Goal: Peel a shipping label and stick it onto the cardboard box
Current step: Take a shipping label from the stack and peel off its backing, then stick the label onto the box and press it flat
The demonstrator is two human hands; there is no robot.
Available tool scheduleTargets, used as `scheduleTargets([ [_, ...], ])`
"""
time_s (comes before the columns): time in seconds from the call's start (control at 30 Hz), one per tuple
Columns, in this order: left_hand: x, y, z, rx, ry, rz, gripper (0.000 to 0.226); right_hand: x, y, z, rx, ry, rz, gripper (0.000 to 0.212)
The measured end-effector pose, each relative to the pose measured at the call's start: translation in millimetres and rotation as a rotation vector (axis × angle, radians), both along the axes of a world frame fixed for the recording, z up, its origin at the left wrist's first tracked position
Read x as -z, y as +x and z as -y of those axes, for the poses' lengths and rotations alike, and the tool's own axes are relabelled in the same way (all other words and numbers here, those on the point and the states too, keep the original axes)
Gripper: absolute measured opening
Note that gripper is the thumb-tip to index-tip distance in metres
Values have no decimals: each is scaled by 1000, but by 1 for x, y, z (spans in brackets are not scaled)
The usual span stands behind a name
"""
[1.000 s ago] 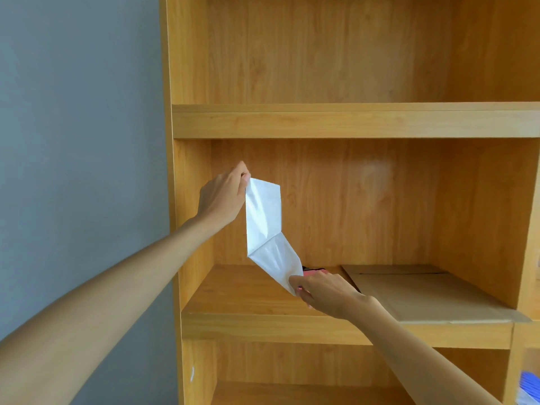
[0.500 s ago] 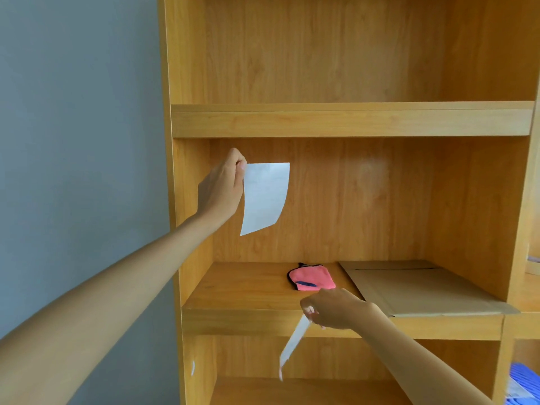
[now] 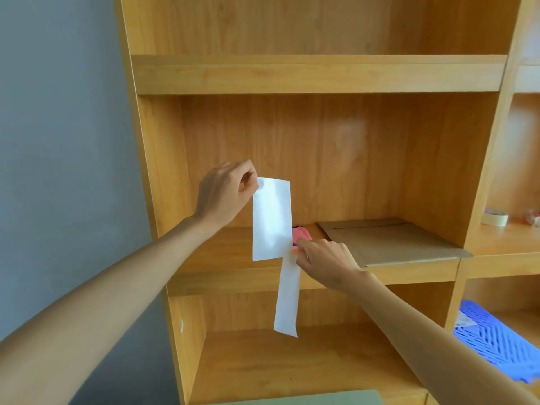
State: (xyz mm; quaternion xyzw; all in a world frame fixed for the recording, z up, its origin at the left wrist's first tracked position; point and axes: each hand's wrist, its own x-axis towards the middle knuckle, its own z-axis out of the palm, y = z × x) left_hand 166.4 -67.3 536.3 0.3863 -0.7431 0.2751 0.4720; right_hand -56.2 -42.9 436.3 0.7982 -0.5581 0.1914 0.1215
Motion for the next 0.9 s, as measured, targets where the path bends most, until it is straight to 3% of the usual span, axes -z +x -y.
scheduleTargets([
  [0.43, 82, -33, -7, 72, 152, 1, 12, 81, -38, -44, 163, 215, 36, 23],
  [0.9, 209, -92, -37, 168, 423, 96, 12, 170, -73, -88, 327, 393, 145, 29],
])
